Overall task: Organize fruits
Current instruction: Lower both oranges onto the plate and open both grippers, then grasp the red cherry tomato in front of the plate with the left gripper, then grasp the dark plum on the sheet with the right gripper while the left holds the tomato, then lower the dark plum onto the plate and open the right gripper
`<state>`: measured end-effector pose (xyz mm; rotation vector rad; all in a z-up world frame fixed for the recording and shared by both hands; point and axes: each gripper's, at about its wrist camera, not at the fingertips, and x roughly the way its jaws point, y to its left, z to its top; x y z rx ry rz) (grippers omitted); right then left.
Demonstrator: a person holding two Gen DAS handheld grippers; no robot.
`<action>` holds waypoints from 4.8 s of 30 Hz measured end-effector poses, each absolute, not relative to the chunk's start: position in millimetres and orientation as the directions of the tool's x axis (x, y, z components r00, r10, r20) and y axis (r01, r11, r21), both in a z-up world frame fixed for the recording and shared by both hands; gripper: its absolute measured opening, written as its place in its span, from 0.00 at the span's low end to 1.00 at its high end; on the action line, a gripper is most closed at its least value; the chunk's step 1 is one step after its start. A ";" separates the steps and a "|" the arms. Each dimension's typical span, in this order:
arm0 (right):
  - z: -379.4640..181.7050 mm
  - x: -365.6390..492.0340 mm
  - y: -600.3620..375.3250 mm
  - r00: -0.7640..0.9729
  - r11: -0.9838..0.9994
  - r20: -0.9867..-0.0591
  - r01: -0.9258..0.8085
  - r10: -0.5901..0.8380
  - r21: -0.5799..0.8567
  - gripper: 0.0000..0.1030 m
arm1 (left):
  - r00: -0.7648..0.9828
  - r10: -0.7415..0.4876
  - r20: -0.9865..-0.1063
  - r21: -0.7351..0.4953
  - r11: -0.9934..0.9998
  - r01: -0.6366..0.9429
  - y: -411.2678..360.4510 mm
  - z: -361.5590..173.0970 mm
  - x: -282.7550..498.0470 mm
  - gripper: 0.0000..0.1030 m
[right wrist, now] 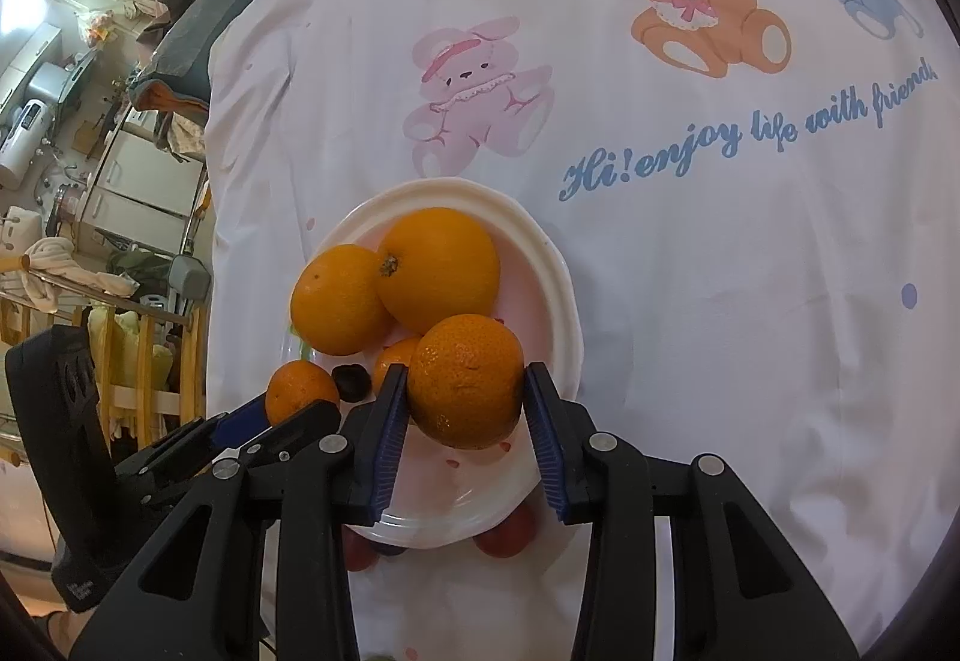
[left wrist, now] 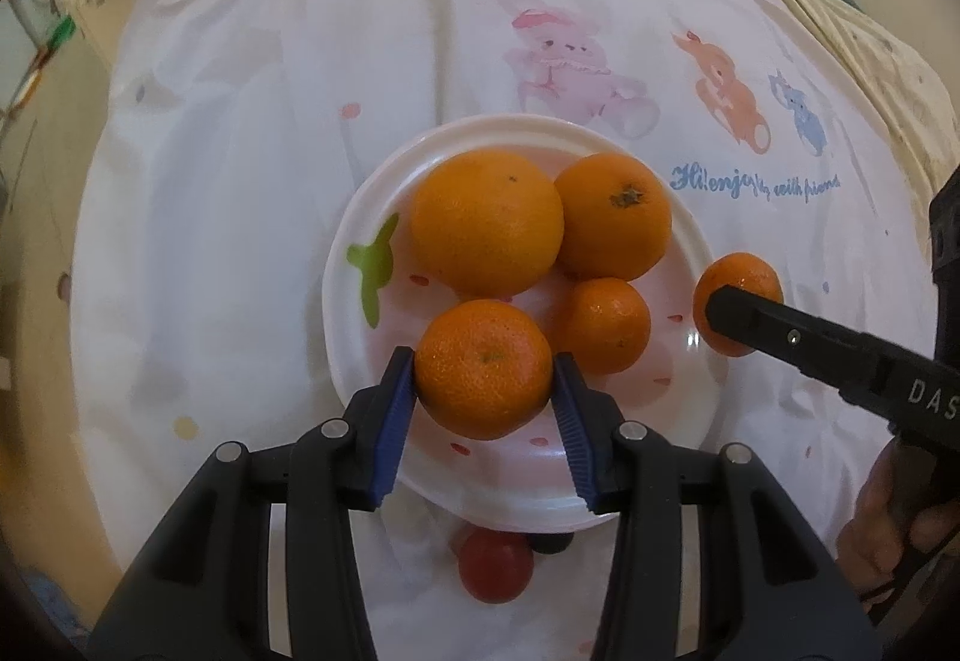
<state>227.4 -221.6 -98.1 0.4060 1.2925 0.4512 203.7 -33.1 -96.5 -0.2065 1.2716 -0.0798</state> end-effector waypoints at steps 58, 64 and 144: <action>-69.3 130.1 -291.9 0.304 0.849 -0.824 0.080 0.478 0.522 0.79 | 0.229 -0.105 -0.968 -0.078 0.989 0.124 -56.8 -102.7 118.8 0.58; -71.2 130.4 -291.3 0.290 0.842 -0.823 0.090 0.489 0.532 0.79 | 0.213 -0.107 -0.971 -0.076 0.986 0.151 -61.8 -113.0 124.9 0.37; -54.8 188.7 -198.8 0.228 0.770 -0.736 -0.197 0.638 0.607 0.19 | 0.370 -0.069 -0.927 -0.120 0.986 -0.116 20.1 -40.0 147.3 0.25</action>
